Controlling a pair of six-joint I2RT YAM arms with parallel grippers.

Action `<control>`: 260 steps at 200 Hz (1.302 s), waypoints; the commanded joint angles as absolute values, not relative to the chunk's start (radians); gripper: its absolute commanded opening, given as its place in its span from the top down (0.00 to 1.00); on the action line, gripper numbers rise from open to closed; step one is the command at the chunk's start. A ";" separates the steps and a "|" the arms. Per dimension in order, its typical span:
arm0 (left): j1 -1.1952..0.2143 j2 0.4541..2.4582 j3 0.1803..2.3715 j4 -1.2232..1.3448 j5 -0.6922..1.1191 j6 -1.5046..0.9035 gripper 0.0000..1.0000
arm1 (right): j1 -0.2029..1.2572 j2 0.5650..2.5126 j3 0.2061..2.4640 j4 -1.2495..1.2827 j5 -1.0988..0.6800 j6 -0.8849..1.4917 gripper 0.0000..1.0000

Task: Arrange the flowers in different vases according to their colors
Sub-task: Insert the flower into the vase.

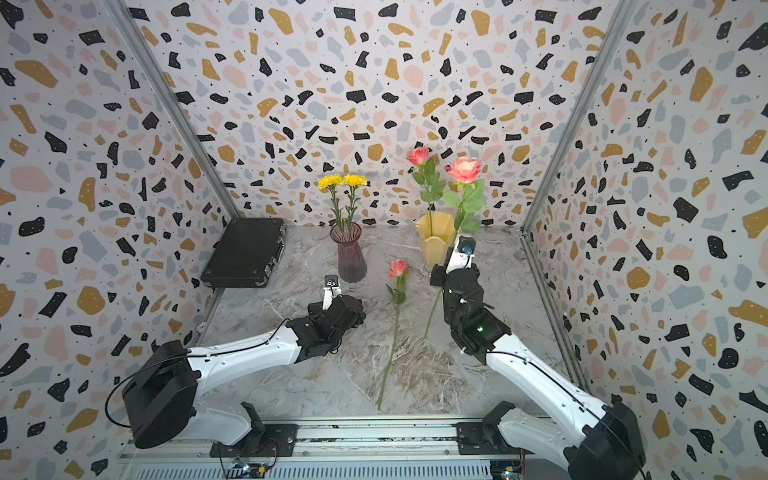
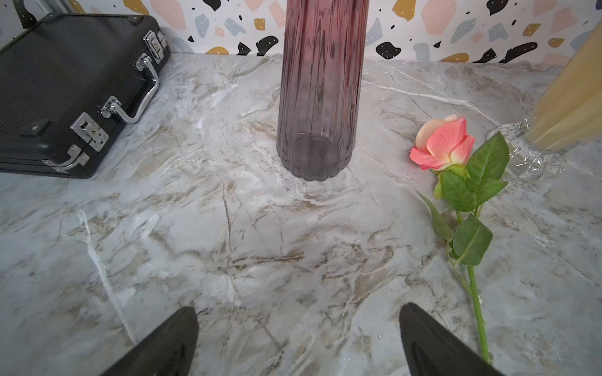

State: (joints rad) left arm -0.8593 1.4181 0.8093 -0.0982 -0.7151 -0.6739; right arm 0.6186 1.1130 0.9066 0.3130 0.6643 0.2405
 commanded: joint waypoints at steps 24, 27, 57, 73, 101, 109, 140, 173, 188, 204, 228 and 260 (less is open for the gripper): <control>-0.860 1.342 0.616 0.287 -0.599 -0.623 0.01 | 0.504 1.295 1.238 0.456 0.753 0.146 1.00; -0.861 1.341 0.606 0.310 -0.594 -0.622 0.01 | 0.497 1.310 1.256 0.468 0.759 0.139 1.00; -0.860 1.345 0.555 0.420 -0.601 -0.641 0.01 | 0.434 1.477 1.408 0.675 0.810 0.055 1.00; -0.860 1.350 0.563 0.409 -0.602 -0.644 0.01 | 0.411 1.557 1.496 0.727 0.839 0.026 1.00; -0.858 1.339 0.576 0.369 -0.619 -0.645 0.01 | 0.381 1.651 1.640 0.677 0.829 0.021 1.00; -0.859 1.335 0.573 0.371 -0.625 -0.647 0.01 | 0.378 1.666 1.666 0.667 0.815 0.017 1.00; -0.858 1.339 0.569 0.378 -0.630 -0.655 0.01 | 0.370 1.713 1.699 0.691 0.796 -0.040 1.00; -0.856 1.358 0.595 0.352 -0.625 -0.650 0.01 | 0.368 1.753 1.665 0.769 0.805 -0.149 1.00; -0.857 1.362 0.611 0.329 -0.618 -0.644 0.00 | 0.368 1.755 1.626 0.759 0.808 -0.149 1.00; -0.857 1.367 0.621 0.318 -0.614 -0.637 0.01 | 0.368 1.754 1.575 0.731 0.806 -0.118 1.00; -0.853 1.380 0.631 0.312 -0.582 -0.629 0.00 | 0.368 1.757 1.508 0.631 0.785 -0.004 1.00; -0.851 1.386 0.655 0.280 -0.554 -0.611 0.01 | 0.368 1.782 1.502 0.506 0.689 0.055 0.99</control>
State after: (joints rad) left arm -0.8574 1.3815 0.6170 0.2939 -0.5800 -0.6380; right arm 0.3721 1.7824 1.4902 0.6094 0.7555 -0.0151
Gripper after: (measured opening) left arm 0.994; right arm 0.076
